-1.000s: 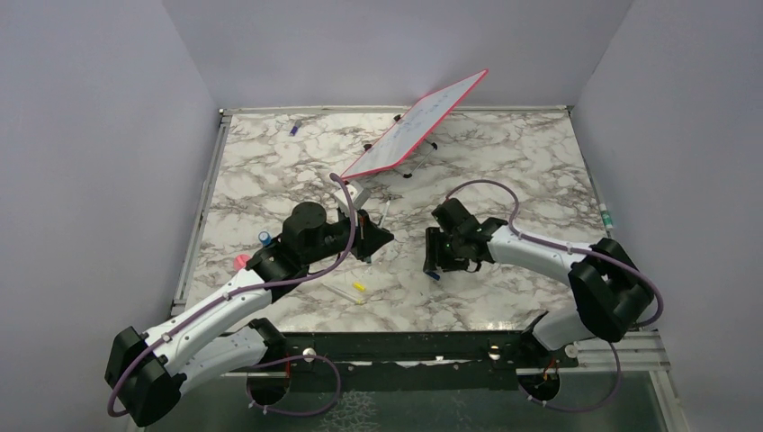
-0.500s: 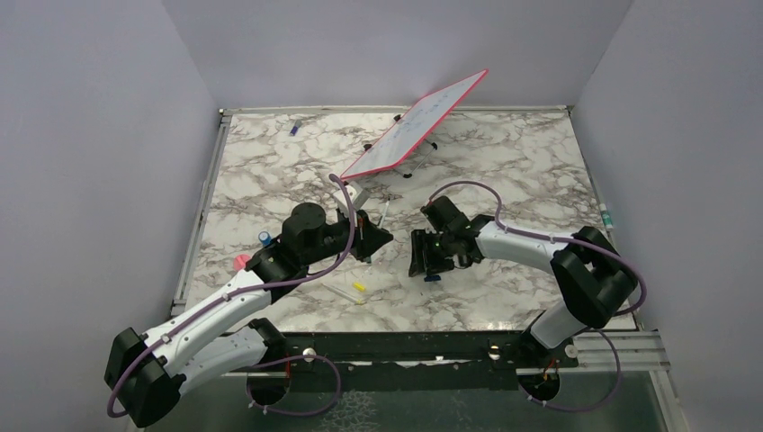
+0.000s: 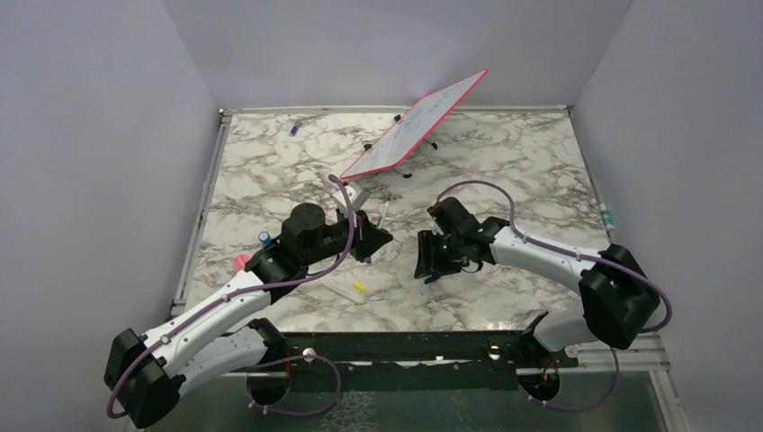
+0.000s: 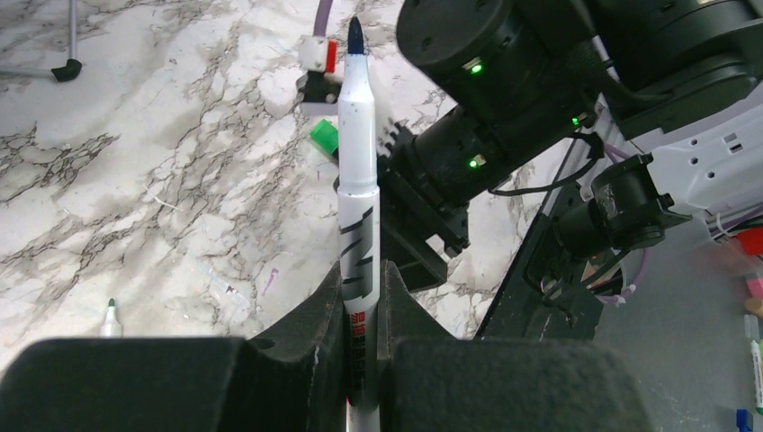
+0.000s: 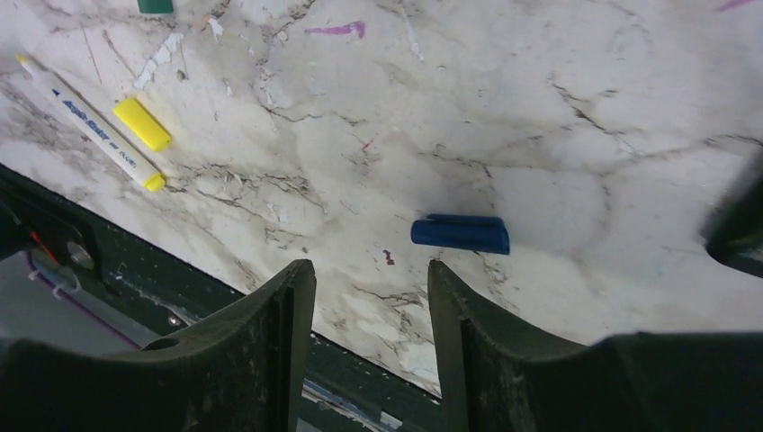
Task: Insert the pens into the pen caps
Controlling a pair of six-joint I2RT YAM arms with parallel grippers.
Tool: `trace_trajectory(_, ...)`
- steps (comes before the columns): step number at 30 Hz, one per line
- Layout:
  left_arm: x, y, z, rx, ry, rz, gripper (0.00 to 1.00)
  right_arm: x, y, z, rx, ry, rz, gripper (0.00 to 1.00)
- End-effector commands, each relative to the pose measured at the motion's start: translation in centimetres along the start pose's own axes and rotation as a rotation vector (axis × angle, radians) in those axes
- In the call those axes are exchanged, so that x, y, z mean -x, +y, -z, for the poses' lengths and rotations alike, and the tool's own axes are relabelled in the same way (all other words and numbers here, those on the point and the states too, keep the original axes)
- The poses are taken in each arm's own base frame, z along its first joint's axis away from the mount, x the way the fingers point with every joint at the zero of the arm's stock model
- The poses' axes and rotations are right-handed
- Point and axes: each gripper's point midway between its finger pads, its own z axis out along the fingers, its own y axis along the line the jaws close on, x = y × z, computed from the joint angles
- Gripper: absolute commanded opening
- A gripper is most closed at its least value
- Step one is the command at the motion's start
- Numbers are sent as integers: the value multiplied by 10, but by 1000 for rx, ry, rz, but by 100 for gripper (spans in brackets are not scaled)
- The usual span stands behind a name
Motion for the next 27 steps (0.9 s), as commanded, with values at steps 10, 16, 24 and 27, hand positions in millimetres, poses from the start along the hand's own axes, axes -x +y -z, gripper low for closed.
trace_trajectory(10, -7, 1, -3, -2, 24, 1, 0, -7, -35, 1, -210, -72, -224, 56)
trace_trajectory(16, -7, 1, -2, 0, 21, 0, 0, -6, -37, -13, -229, -71, -292, 54)
trace_trajectory(24, -7, 0, -2, -5, 24, 1, 0, 11, -44, -23, -277, -143, -278, 48)
trace_trajectory(27, -8, 0, -2, -5, 27, 0, 0, 13, -43, -27, -291, -139, -249, 43)
